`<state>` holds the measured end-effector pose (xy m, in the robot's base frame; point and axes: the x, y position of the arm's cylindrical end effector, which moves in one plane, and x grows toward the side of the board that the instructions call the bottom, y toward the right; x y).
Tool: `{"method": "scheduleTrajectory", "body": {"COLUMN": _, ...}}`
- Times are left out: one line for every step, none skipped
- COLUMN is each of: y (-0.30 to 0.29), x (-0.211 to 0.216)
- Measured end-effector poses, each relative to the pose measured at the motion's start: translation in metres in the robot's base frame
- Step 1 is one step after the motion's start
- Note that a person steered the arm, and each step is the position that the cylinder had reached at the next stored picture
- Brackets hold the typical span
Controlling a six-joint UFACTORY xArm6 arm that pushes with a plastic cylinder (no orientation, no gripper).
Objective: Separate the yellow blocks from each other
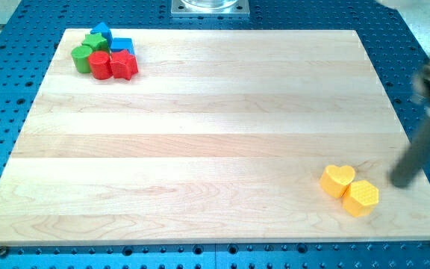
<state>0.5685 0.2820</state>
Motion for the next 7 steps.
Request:
{"method": "scheduleTrajectory", "body": {"y": -0.015, "x": 0.049}}
{"method": "scheduleTrajectory", "body": {"y": -0.048, "x": 0.041}}
{"method": "scheduleTrajectory", "body": {"y": -0.062, "x": 0.015}}
{"method": "scheduleTrajectory", "body": {"y": -0.117, "x": -0.003}}
{"method": "scheduleTrajectory", "body": {"y": -0.133, "x": -0.008}}
{"method": "scheduleTrajectory", "body": {"y": -0.168, "x": 0.007}}
{"method": "scheduleTrajectory", "body": {"y": -0.274, "x": -0.015}}
